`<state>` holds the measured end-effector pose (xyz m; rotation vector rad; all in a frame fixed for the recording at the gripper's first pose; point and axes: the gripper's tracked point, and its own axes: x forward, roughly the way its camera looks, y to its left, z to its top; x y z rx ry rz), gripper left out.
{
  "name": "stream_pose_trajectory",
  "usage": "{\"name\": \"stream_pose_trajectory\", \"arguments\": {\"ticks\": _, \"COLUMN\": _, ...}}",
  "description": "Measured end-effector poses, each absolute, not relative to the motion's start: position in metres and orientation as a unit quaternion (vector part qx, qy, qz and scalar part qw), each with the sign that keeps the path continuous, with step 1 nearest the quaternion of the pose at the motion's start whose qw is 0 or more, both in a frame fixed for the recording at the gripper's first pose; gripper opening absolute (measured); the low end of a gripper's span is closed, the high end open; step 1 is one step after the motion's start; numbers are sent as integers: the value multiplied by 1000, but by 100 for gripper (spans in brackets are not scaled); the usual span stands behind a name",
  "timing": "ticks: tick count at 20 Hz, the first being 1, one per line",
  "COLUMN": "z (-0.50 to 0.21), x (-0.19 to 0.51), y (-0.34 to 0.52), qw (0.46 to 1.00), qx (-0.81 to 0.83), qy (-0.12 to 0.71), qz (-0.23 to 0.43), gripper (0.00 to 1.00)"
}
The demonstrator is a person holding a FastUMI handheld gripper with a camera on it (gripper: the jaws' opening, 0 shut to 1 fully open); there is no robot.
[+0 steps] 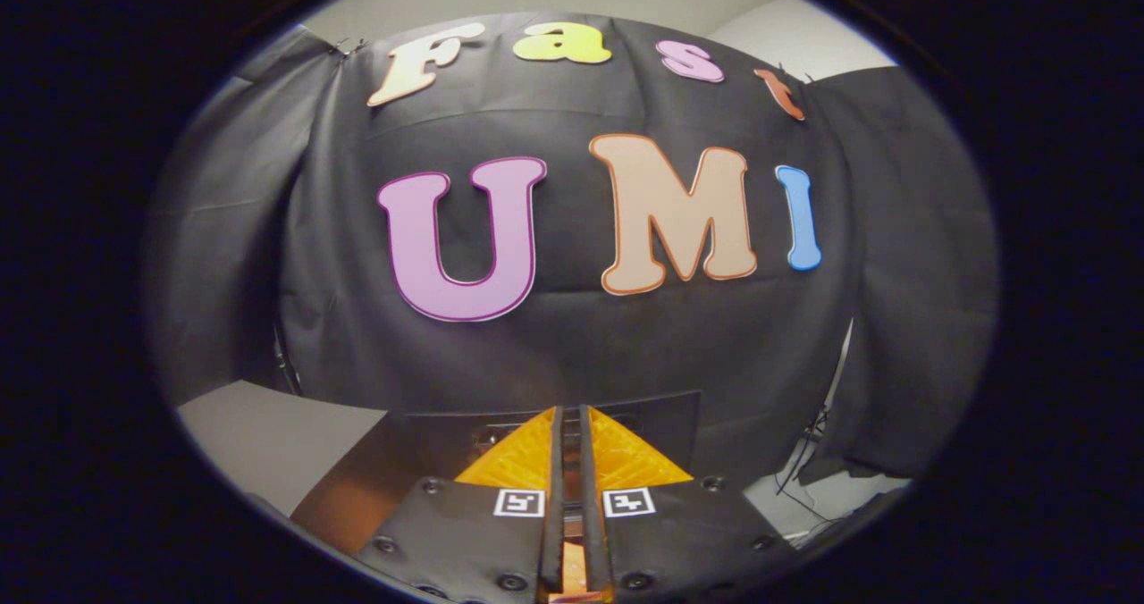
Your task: Put the clothes into the washing machine and then close the washing machine lid.
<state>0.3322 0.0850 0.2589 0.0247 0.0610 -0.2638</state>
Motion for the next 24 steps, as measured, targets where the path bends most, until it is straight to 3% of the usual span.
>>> {"name": "stream_pose_trajectory", "arguments": {"ticks": 10, "z": 254, "x": 334, "y": 93, "qw": 992, "qx": 0, "qy": 36, "qz": -118, "gripper": 9}}
{"name": "stream_pose_trajectory", "arguments": {"ticks": 21, "z": 239, "x": 342, "y": 99, "qw": 992, "qx": -15, "qy": 54, "qz": -111, "gripper": 97}}
{"name": "stream_pose_trajectory", "arguments": {"ticks": 24, "z": 239, "x": 349, "y": 97, "qw": 992, "qx": -9, "qy": 51, "qz": -114, "gripper": 98}}
